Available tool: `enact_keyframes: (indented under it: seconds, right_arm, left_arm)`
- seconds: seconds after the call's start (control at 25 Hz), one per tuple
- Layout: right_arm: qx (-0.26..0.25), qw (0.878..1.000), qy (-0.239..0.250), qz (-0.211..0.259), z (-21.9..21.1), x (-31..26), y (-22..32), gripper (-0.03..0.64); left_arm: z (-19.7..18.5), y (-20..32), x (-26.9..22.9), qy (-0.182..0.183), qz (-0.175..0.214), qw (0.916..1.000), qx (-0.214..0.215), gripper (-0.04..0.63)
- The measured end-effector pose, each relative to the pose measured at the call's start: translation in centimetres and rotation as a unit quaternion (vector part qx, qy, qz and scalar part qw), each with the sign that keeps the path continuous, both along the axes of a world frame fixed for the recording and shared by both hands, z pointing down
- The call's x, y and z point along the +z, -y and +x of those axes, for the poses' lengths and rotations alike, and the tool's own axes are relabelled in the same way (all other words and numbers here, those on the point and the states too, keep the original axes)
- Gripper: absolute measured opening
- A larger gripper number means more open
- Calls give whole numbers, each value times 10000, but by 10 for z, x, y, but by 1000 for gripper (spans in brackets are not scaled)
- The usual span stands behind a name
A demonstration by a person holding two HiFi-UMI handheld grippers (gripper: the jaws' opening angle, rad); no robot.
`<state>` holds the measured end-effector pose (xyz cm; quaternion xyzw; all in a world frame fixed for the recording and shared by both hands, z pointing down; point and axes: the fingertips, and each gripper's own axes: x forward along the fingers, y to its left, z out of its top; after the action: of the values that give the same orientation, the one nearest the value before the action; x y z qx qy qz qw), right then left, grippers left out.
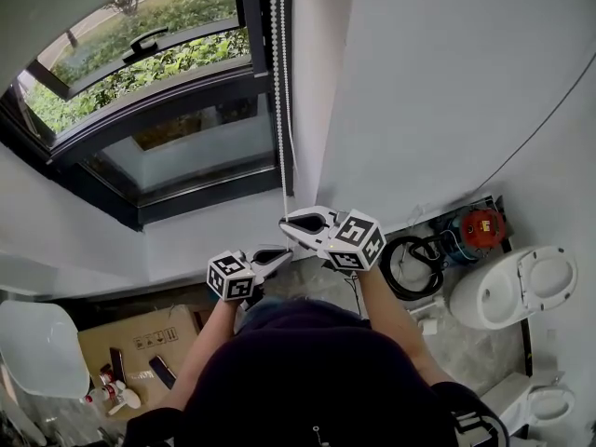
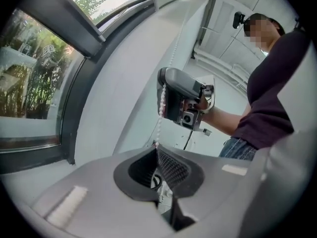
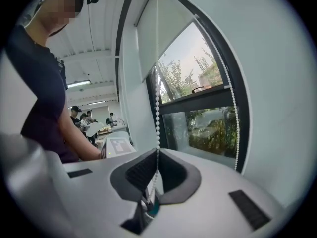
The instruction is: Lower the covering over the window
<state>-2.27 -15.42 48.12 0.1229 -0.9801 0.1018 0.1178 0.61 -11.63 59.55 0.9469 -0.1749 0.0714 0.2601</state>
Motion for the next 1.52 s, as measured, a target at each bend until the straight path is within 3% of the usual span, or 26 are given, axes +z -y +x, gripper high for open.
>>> enact_keyframes:
  seconds: [0.16, 0.24, 0.36, 0.52, 0.76, 0.96, 1.16, 1.2, 1.24, 1.36, 1.52]
  right_arm:
    - [-4, 10000, 45, -71, 3, 1, 2, 19]
    - [-15, 9999, 92, -102, 4, 0, 3, 18]
    - [-68, 9999, 121, -96, 4, 0, 2, 18]
    - [-115, 9998, 160, -101, 3, 0, -1, 18]
    - [-151, 9997, 177, -95, 5, -1, -4, 18]
    - [-177, 9997, 174, -87, 6, -1, -7, 18]
    - [-191, 9996, 177, -83, 7, -2, -10, 18]
    - [-191, 9996, 186, -88, 7, -2, -10, 20]
    - [-185, 9996, 200, -92, 8, -2, -10, 18]
    - [-148, 9996, 224, -89, 10, -2, -8, 18]
    - [-246, 9993, -277, 16, 10, 18, -7, 18]
  left_arm:
    - [2, -5, -10, -164, 6, 9997, 205, 30]
    - [-2, -1, -24, -313, 63, 9993, 175, 110]
    - [-15, 13, -60, -478, 481, 9977, -1, 112]
    - [-30, 31, -130, -762, 1199, 9894, -310, 112]
    - [-27, 42, -209, -791, 1914, 9773, -451, 112]
    - [-17, 53, -239, -1031, 1860, 9757, -531, 112]
    - [4, 61, -253, -868, 1865, 9780, -337, 112]
    - [8, 62, -254, -802, 1861, 9788, -307, 99]
    - [12, 62, -255, -718, 1864, 9794, -288, 26]
    - [17, 61, -255, -598, 1858, 9806, -156, 25]
    - [16, 62, -235, -497, 1689, 9844, -45, 23]
